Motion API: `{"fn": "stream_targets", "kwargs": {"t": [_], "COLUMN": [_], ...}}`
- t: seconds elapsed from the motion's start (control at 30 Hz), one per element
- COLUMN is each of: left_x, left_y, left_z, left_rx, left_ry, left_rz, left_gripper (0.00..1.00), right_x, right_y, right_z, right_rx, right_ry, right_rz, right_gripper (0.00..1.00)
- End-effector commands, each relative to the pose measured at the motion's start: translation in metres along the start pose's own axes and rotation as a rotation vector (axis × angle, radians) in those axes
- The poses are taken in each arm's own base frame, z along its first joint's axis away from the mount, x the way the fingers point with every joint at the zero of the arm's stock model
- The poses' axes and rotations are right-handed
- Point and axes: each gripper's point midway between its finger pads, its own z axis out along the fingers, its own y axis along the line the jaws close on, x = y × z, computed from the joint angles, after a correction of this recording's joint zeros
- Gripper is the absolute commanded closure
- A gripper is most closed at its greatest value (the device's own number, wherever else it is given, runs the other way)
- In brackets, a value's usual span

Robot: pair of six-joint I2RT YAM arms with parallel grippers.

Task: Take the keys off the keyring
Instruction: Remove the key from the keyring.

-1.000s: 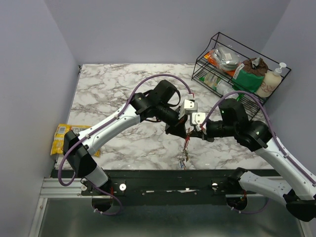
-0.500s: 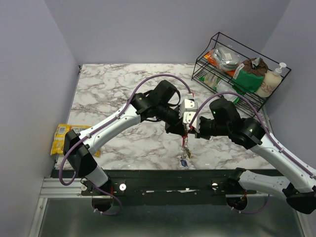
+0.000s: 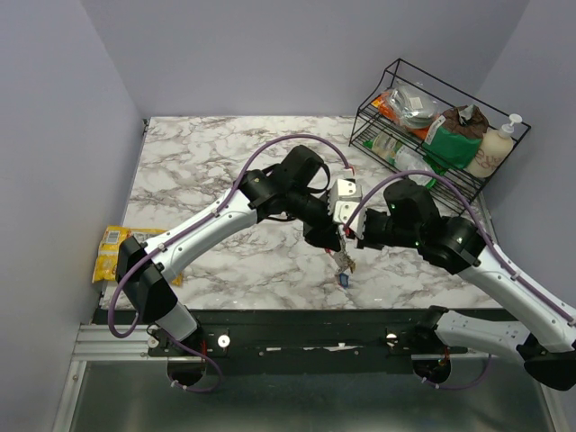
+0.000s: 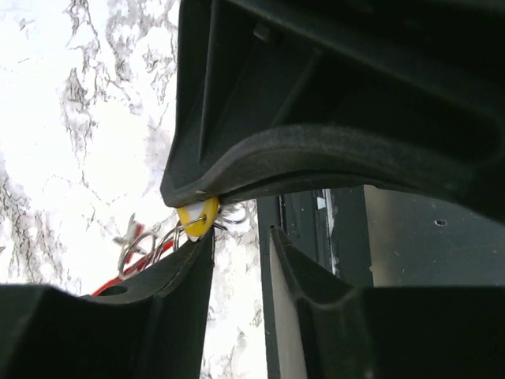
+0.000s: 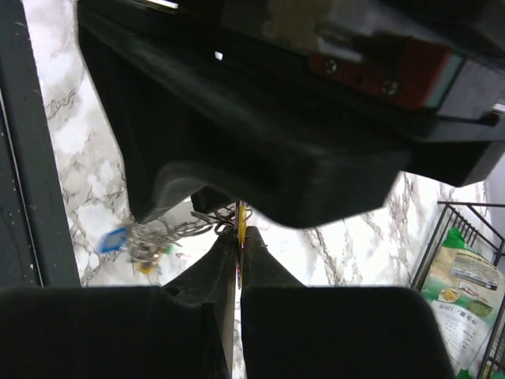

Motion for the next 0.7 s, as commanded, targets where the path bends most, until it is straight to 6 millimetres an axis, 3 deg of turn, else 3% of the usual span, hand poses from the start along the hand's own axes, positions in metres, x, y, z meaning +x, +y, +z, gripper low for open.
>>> {"fn": "stream_targets", "kwargs": {"t": [0.0, 0.67], "left_x": [-0.006, -0.017], "left_y": [-0.012, 0.011], "left_z": [0.004, -0.01], "left_rx": [0.059, -0.097], "left_ry": [-0.014, -0.062], "left_rz": [0.026, 0.033], "left_gripper": [0.55, 0.52], "right_x": [-0.016, -0.008], "right_y": [-0.021, -0.012], "right_z": [-0.01, -0.007], "right_rx": [0.105, 0.085], "right_ry": [-0.06, -0.053], "right_rz": [-0.006, 0.0], "right_gripper": [0.9, 0.91]}}
